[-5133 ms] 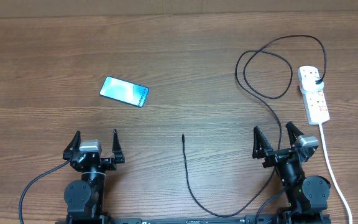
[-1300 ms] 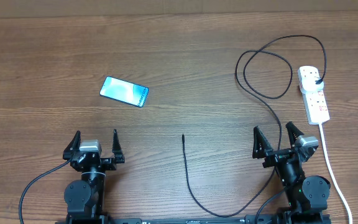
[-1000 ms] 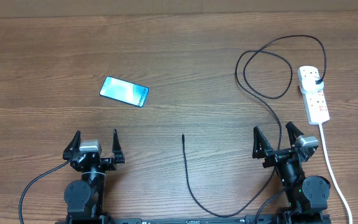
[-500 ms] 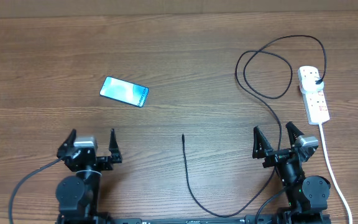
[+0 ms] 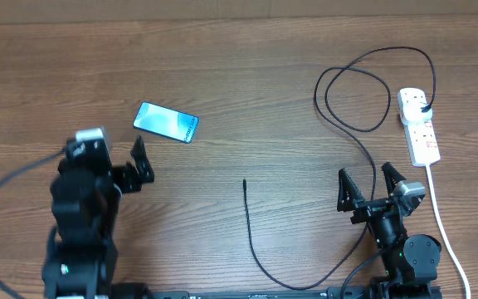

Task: Plug charger to phone and switch on socket
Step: 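Move the left gripper forward over the Galaxy phone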

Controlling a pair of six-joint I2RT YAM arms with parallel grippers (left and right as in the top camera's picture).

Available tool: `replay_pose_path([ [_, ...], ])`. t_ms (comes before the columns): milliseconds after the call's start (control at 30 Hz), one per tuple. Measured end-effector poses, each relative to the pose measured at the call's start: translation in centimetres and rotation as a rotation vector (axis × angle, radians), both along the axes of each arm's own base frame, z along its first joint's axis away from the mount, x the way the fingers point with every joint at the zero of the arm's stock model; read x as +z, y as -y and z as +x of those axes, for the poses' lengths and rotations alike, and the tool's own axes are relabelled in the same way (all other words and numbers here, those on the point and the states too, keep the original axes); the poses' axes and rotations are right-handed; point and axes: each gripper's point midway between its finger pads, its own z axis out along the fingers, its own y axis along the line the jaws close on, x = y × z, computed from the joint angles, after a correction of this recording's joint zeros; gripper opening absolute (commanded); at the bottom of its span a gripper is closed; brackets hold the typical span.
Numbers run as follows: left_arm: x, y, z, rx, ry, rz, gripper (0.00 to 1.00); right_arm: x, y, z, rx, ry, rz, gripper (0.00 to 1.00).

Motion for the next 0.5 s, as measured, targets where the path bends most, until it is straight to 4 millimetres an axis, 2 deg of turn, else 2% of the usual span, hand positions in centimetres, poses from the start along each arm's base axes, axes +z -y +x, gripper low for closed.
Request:
replay_pose_path([
  [233,1.2,0.3,2.9,-0.009,-0.099,-0.030,1.00,0.0,0.0,0.0,0.000,0.000,0.000,1.00],
  [500,-3.2,1.1,2.9,-0.037,-0.282,-0.067,1.00,0.0,0.0,0.0,0.000,0.001,-0.001,1.00],
])
